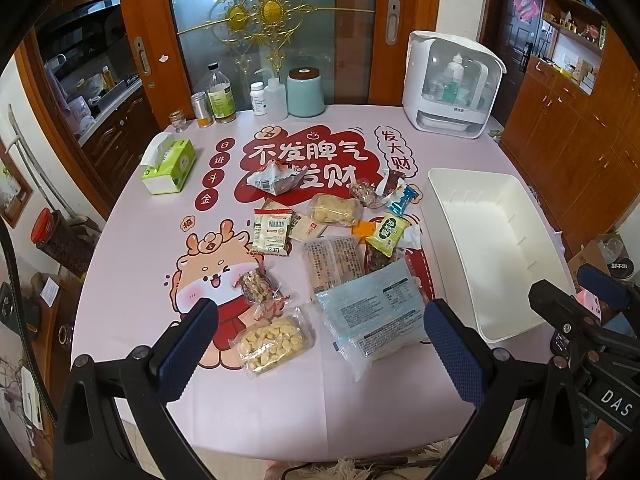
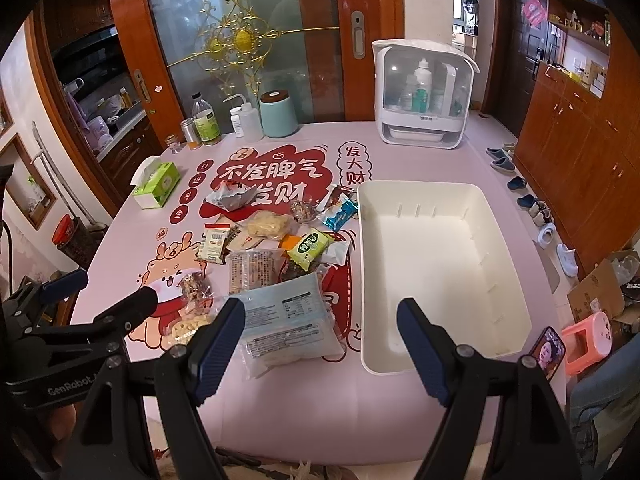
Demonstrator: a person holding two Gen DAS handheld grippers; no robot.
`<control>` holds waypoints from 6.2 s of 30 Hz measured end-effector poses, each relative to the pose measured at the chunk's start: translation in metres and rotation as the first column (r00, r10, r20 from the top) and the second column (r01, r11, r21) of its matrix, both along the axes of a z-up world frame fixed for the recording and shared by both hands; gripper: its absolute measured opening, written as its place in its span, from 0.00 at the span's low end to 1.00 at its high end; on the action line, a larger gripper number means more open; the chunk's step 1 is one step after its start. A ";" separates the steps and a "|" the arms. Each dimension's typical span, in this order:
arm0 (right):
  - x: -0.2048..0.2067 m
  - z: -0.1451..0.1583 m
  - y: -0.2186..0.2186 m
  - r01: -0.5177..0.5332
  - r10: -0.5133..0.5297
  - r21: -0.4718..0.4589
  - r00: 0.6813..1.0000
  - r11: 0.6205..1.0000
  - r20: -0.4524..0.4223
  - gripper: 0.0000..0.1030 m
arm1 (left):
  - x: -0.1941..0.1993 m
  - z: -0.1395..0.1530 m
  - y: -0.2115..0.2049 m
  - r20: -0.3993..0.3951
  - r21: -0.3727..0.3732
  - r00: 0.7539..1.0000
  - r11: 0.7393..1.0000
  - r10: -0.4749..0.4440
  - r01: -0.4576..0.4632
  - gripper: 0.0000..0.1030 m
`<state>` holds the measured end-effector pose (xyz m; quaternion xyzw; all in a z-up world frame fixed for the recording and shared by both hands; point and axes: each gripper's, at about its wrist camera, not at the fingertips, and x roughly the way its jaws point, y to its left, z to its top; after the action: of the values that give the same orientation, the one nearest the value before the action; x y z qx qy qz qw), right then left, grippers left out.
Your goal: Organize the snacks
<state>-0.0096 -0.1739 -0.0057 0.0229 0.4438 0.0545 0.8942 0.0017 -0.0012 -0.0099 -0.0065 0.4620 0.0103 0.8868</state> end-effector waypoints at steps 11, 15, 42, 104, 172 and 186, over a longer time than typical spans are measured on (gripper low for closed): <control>0.003 0.001 0.001 0.000 0.000 0.008 1.000 1.000 0.002 0.77 | 0.001 0.001 0.002 0.002 0.005 1.000 1.000 -0.001 0.001 0.99; 0.007 0.002 0.005 0.002 -0.002 0.019 1.000 1.000 0.004 0.77 | 0.003 0.004 0.007 0.005 0.011 1.000 1.000 -0.004 0.003 0.99; 0.046 -0.055 0.092 0.190 -0.165 0.123 0.968 0.974 -0.190 0.77 | 0.080 -0.036 0.153 -0.100 0.134 0.993 0.988 -0.060 0.073 0.99; 0.035 -0.236 0.170 0.416 -0.266 0.152 0.781 0.897 -0.565 0.64 | 0.149 -0.244 0.078 -0.438 -0.005 0.711 0.793 -0.550 0.610 0.73; 0.109 -0.141 -0.126 0.292 -0.292 -0.020 0.949 0.956 -0.115 0.92 | 0.208 -0.085 -0.204 -0.156 0.007 0.906 0.916 -0.394 0.400 0.92; 0.086 -0.085 -0.089 0.250 -0.251 0.059 0.968 0.967 0.020 0.92 | 0.148 -0.043 -0.089 -0.049 0.051 0.960 0.959 -0.276 0.278 0.93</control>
<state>0.0766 -0.2630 -0.0909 0.1029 0.4234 -0.0463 0.8989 0.1501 -0.0907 -0.0531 0.0837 0.4761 -0.1007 0.8696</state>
